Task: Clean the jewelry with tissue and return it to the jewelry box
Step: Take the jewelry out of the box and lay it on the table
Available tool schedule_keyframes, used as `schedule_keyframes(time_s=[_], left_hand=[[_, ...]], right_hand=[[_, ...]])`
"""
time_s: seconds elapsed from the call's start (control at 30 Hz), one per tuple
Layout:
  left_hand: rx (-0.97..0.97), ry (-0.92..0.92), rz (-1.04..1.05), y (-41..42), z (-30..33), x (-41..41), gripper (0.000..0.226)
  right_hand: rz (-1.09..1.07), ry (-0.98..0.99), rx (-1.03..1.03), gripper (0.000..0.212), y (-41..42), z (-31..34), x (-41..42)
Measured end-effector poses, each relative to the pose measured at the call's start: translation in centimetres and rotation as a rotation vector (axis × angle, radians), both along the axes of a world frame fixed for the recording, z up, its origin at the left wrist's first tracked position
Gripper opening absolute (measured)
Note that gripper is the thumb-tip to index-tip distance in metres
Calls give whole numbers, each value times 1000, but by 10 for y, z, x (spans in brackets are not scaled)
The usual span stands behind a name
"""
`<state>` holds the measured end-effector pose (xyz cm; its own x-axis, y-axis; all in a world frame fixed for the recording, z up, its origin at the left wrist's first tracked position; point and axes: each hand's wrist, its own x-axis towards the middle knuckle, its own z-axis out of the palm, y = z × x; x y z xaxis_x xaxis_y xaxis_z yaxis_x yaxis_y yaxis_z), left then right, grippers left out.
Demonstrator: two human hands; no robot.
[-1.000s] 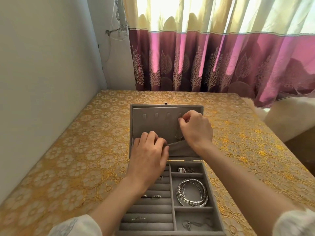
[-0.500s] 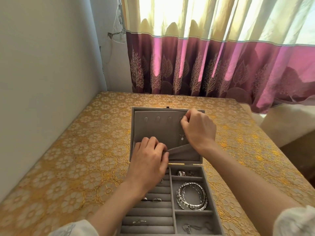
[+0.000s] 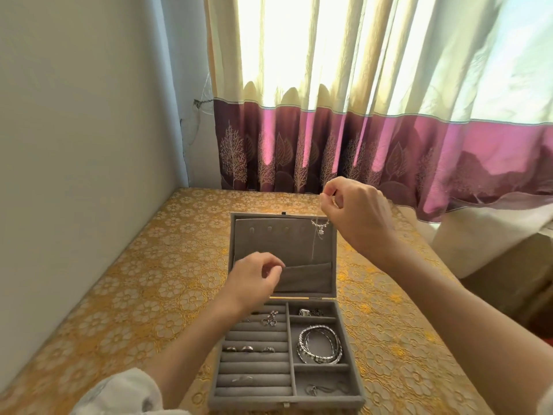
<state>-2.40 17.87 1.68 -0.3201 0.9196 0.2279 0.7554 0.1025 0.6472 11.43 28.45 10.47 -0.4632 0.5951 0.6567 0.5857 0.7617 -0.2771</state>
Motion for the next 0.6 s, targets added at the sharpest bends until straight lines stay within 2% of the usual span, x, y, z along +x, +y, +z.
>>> schedule_keyframes(time_s=[0.1,0.23,0.33,0.4,0.53,0.6], left_hand=[[161,-131,13,-13,28,6,12],[312,-182,-31,-36,62,26,15],[278,-255,-89,-50,75,40,37],[208,-377,-145,-60,78,46,46],[153,-500,-193,-80,79,54,52],[141,-523,-212,-91,80,57,46]], right_hand=[[89,7,-29,10,-20,13,11],[185,30,-47,7,-52,26,22],[249,58,-52,7,-74,37,29],[279,73,-46,12,-87,42,33],[307,90,-38,15,-105,47,42],[323,104,-35,15,-111,48,45]])
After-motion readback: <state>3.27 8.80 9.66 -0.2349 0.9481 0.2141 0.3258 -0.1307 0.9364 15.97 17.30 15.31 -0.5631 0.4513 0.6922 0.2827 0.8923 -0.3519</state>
